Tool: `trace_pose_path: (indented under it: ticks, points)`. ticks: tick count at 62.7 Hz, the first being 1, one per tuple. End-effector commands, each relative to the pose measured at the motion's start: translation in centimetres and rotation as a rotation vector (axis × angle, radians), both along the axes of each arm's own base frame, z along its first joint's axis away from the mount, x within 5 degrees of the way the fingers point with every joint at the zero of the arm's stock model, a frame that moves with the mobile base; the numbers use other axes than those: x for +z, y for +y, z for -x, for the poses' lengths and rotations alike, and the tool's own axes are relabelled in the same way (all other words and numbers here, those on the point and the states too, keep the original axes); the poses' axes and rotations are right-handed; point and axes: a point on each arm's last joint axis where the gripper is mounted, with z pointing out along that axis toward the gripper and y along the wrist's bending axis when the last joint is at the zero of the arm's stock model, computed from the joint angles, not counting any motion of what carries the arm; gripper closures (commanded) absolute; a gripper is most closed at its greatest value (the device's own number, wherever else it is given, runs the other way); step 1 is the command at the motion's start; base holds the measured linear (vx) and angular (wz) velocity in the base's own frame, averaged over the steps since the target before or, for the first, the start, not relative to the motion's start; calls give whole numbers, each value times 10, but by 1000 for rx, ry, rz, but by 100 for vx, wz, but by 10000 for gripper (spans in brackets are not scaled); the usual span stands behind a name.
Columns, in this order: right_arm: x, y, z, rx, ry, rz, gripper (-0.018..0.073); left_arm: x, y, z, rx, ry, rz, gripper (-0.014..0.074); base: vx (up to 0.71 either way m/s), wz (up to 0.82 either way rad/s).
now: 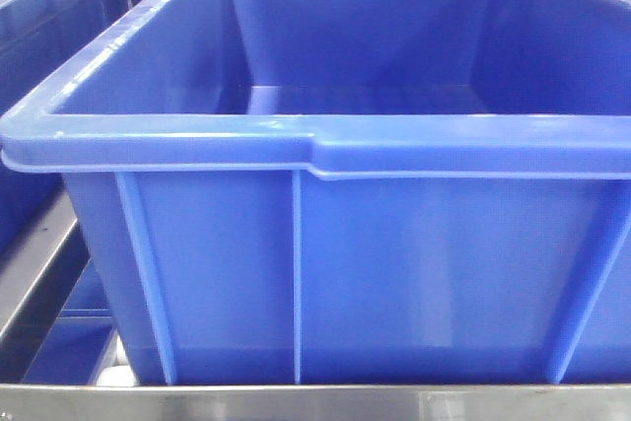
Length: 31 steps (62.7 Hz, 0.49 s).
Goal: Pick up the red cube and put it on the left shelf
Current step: 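Move the right gripper holding the red cube over the blue bin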
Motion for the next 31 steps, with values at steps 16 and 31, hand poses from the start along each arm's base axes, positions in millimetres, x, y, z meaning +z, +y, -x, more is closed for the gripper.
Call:
trace_pose_path:
  ticks: [16, 31]
  points:
    - [98, 22, -42, 155, -48, 48, 510, -1, 0, 0, 2, -63, 15, 495, 0, 0]
    - [114, 81, -113, 322, 172, 154, 510, -1, 0, 0, 2, -63, 15, 495, 0, 0]
